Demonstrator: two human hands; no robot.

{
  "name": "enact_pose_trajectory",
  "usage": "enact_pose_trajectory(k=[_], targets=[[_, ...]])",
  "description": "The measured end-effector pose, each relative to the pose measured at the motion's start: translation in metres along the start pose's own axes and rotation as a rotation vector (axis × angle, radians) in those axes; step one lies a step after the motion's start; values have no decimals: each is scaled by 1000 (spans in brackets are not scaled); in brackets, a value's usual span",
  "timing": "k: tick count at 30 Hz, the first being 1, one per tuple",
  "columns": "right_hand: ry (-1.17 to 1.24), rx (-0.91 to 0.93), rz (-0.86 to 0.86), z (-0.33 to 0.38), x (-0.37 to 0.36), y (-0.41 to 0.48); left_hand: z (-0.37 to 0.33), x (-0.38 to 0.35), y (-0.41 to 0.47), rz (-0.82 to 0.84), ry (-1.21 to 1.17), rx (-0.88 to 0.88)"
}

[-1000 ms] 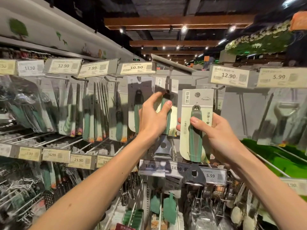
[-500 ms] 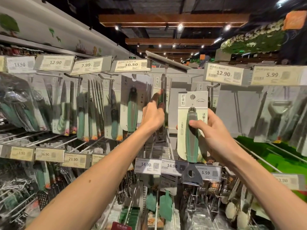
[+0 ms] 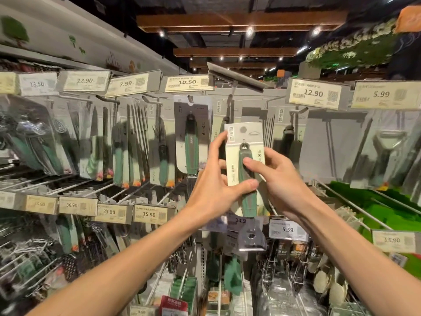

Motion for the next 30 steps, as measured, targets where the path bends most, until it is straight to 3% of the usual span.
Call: enact_pose_trajectory(k=[5,10,16,30], targets=[[-201,78,-21,9,-11,4,-31,27,-2,-124,207,-167],[-291,235,-6,18,-17,-5,-39,35,13,-51,298,-181],[-457,290,4,21,-16,9,-35,42,31,-67,305,-192],[-695,111,-167,-16,12,69,-10,39,82,69,652,214]])
Point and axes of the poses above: each hand's wrist, its own y-axis towards the middle knuckle, its own x-axis out of the back of the hand, z = x × y, the point moved 9 cm from there along y, towards the middle knuckle, and after that the axes turned 7 degrees about z, right-handed, at the moved point
